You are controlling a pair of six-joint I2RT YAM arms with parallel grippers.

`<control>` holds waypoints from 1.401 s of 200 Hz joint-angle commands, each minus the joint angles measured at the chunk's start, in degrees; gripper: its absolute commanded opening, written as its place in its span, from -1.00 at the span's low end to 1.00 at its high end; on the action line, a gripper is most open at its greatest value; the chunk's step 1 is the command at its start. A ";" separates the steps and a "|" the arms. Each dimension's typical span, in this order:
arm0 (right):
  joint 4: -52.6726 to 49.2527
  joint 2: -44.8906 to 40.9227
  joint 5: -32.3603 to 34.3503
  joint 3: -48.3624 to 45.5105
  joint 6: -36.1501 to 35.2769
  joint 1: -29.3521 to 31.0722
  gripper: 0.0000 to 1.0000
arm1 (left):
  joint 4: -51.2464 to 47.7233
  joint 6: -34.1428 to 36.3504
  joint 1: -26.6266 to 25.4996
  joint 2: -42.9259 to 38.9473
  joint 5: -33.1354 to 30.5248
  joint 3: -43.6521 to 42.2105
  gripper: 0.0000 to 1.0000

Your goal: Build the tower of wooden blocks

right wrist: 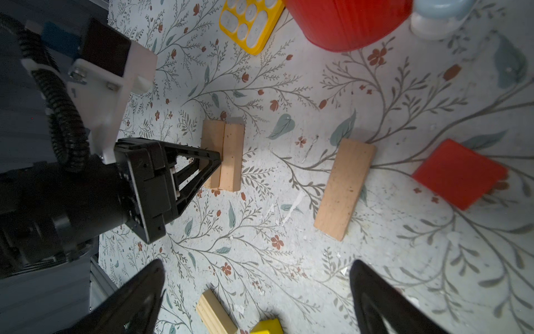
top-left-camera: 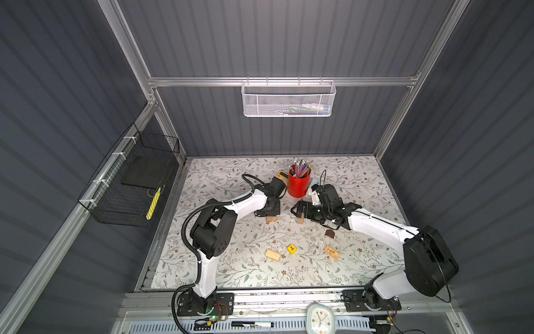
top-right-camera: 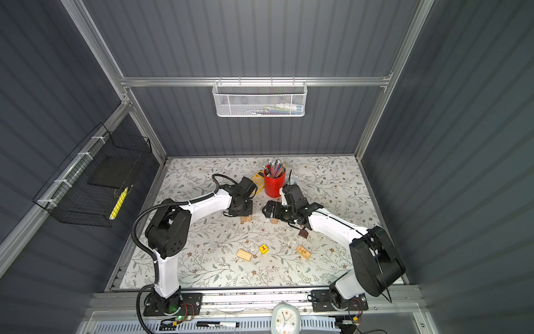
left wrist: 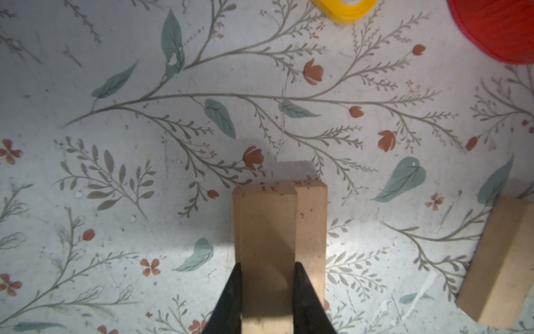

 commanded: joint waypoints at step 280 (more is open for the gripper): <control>0.19 -1.01 -0.88 -0.51 0.50 -0.22 0.98 | 1.09 -3.83 1.13 -4.81 2.52 -2.95 -0.25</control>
